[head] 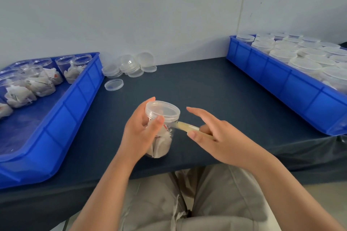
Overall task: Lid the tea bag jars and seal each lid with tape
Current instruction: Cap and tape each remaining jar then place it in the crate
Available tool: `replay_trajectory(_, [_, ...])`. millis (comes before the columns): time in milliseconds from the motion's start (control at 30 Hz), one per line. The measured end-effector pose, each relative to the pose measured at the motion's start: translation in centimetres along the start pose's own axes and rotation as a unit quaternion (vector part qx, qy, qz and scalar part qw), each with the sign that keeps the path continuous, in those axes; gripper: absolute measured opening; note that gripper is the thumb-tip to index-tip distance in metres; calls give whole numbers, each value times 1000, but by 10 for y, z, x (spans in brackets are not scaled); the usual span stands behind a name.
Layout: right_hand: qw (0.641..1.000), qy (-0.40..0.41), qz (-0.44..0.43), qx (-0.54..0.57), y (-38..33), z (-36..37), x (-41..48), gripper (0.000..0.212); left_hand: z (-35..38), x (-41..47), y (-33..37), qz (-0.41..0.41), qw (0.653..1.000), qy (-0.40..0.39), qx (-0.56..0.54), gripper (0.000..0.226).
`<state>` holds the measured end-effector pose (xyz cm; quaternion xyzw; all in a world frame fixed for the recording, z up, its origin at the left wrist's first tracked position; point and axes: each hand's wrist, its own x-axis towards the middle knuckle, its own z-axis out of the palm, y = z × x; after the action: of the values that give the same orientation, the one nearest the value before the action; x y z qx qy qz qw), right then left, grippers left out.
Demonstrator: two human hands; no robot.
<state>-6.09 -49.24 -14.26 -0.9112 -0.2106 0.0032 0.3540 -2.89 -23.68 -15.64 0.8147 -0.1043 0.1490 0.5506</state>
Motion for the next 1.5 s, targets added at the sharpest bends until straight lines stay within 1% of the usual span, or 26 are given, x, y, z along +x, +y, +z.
replay_trajectory(33, [1000, 1, -5, -6, 2, -2, 0, 53, -2, 2, -2, 4, 1000, -21, -13, 53])
replay_trajectory(100, [999, 10, -7, -29, 6, -5, 1, 50, -3, 5, -6, 9, 997, -60, -44, 51])
replay_trajectory(200, [998, 28, 5, -56, 11, -8, 3, 53, -2, 9, -14, 11, 992, -95, -76, 60])
replay_trajectory(300, [998, 32, 5, -48, 11, -11, 3, 57, 0, 12, -21, 5, 986, -127, -104, 74])
replay_trajectory(367, [999, 27, -3, -37, 7, -9, 2, 54, 6, 11, -26, -8, 978, -153, -139, 70])
replay_trajectory(433, [999, 20, -9, -41, 2, -6, 1, 49, 11, 10, -29, -21, 970, -169, -173, 58])
replay_trajectory(467, [998, 20, -11, -50, 0, -5, 0, 48, 12, 10, -30, -29, 970, -171, -173, 53])
replay_trajectory(533, [998, 29, -10, -63, -4, -2, 0, 46, 13, 9, -27, -35, 977, -156, -140, 46])
replay_trajectory(567, [997, 35, -6, -65, -5, -1, 0, 45, 13, 7, -24, -33, 985, -124, -117, 43])
replay_trajectory(633, [995, 53, -3, -79, -7, 1, 0, 47, 10, 2, -15, -9, 996, -26, -81, 43])
replay_trajectory(667, [994, 66, -5, -88, -9, 3, -1, 49, 9, -2, -9, 3, 997, 14, -69, 44])
replay_trajectory(700, [992, 78, -6, -95, -10, 4, -1, 51, 7, -6, -3, 14, 997, 37, -60, 43])
replay_trajectory(767, [990, 99, 5, -102, -12, 7, -1, 53, 10, -16, 9, 19, 999, 38, -20, 43])
replay_trajectory(800, [988, 108, 12, -107, -13, 8, -1, 52, 14, -22, 14, 11, 999, 27, 20, 50])
replay_trajectory(833, [987, 115, 17, -111, -14, 9, -2, 51, 20, -27, 19, 1, 998, 19, 65, 65])
replay_trajectory(867, [986, 119, 21, -115, -16, 11, -3, 49, 26, -31, 23, -7, 994, 20, 105, 86])
replay_trajectory(900, [985, 121, 23, -119, -19, 13, -4, 48, 33, -34, 26, -10, 991, 33, 131, 103])
replay_trajectory(933, [985, 121, 25, -124, -23, 15, -5, 49, 37, -36, 28, -16, 989, 51, 137, 111])
replay_trajectory(967, [984, 121, 24, -127, -26, 16, -5, 50, 39, -35, 29, -25, 989, 70, 129, 109])
replay_trajectory(1033, [986, 118, 29, -117, -29, 17, -5, 52, 37, -31, 29, -37, 989, 89, 109, 95])
replay_trajectory(1167, [996, 62, 23, -51, -21, 15, -4, 58, 26, -18, 20, -52, 995, 71, 50, 79])
replay_trajectory(1267, [999, 32, 11, -8, -17, 15, -3, 59, 16, -11, 12, -41, 998, 45, 8, 70])
replay_trajectory(1367, [999, 21, 2, -32, -13, 13, 0, 59, 4, -8, 3, -22, 999, 11, -39, 66])
replay_trajectory(1433, [1000, 6, -6, -28, -8, 8, 0, 52, -2, -5, -2, -5, 998, -32, -61, 59])
replay_trajectory(1500, [1000, -1, -11, -21, -3, 1, 0, 47, -4, -1, -9, 8, 993, -77, -86, 59])
